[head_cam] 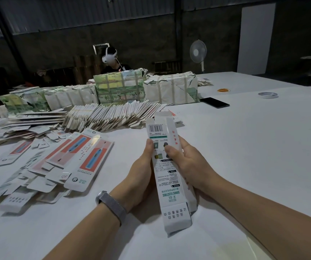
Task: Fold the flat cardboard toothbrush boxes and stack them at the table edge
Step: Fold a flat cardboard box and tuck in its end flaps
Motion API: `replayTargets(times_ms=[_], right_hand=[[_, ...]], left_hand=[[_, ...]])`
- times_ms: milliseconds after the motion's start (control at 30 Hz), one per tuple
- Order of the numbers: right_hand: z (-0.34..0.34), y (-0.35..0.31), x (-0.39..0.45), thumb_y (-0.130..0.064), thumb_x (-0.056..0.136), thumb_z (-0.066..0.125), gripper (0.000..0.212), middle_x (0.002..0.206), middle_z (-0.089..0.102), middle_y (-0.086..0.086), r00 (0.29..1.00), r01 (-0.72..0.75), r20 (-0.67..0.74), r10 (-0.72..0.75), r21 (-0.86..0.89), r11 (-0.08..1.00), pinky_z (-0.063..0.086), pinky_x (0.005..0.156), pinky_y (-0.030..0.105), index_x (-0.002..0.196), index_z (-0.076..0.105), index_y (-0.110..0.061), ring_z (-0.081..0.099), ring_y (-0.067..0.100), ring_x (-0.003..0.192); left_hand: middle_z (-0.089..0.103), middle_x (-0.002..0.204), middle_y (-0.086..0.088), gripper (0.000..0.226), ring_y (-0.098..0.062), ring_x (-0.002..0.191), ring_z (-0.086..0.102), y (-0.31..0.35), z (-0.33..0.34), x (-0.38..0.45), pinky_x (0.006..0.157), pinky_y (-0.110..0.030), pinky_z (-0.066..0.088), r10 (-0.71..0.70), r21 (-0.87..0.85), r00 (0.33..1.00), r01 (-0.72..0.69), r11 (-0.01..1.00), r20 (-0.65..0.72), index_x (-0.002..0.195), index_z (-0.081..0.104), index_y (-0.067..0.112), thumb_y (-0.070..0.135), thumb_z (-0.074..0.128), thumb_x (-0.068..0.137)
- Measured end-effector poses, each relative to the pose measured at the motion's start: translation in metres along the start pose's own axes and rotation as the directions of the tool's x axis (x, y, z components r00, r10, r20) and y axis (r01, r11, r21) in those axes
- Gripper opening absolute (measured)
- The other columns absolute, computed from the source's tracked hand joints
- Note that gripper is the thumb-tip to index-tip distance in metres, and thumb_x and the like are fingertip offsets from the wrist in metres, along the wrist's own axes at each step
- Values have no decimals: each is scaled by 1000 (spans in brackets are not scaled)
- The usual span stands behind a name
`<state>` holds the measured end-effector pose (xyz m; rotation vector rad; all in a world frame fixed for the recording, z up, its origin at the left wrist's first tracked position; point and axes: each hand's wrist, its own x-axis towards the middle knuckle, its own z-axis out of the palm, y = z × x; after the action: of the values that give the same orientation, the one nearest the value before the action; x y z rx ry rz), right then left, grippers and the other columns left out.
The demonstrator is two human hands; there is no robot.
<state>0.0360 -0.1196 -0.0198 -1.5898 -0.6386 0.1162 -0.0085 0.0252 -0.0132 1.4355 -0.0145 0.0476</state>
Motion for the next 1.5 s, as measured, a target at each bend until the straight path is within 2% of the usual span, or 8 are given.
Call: replayTargets(times_ms=[100,367,533,733,933,1067,1367,1500], right_hand=[[0,-1,-1,-54,87,55,46,112,73,-8,1000,10,16,-10,-46,999,58,87,52,130,51,-37,73,19,97],[1,-2,-2,-60,80,60,63,116,71,-7,999,22,30,-21,-22,1000,59,85,50,135,46,-32,73,19,99],[1,-1,-3,-58,76,62,65,117,70,-10,998,23,56,-25,33,999,60,82,38,133,43,-33,71,15,103],[3,-3,-5,-39,89,57,46,119,69,-10,997,25,65,-32,109,994,57,79,27,133,46,-31,70,13,105],[2,-6,-6,-38,90,52,39,111,72,-7,996,4,84,-17,148,989,56,74,24,128,51,-35,72,14,98],[2,-7,-5,-36,90,51,38,104,75,0,995,-15,98,-2,170,985,58,73,30,128,54,-32,73,19,91],[2,-4,-3,-35,91,51,43,101,75,-3,994,-31,107,9,202,979,56,71,26,131,57,-23,73,14,87],[3,-3,-3,-35,92,51,42,104,76,-1,993,-38,118,14,206,978,56,71,26,132,56,-24,73,15,89]], left_hand=[[76,114,-8,49,-30,103,74,1,-2,0,77,-35,62,-24,-27,1000,24,999,8,109,75,43,68,45,80],[76,113,-10,42,-30,101,74,5,-3,-5,73,-35,62,-28,-69,995,35,997,93,99,78,46,70,52,75],[75,114,-12,66,-32,100,74,3,-2,-6,74,-37,62,8,-58,994,-2,998,111,128,63,35,75,59,76],[69,124,-16,72,-41,109,69,-2,0,-2,93,-60,55,86,-28,995,-85,996,57,132,58,32,76,60,74],[77,100,-2,59,-24,82,75,-5,0,3,67,-42,63,142,5,989,-142,990,46,116,58,28,70,64,74],[78,92,-1,61,-20,68,73,-6,0,5,61,-37,59,156,30,988,-157,987,10,117,51,22,67,64,78],[79,91,1,60,-18,70,75,-8,1,6,54,-32,60,121,50,990,-118,992,-68,123,52,24,65,53,79],[79,95,8,33,-16,74,76,-6,0,5,56,-26,58,130,15,988,-129,991,-77,128,45,38,46,53,97]])
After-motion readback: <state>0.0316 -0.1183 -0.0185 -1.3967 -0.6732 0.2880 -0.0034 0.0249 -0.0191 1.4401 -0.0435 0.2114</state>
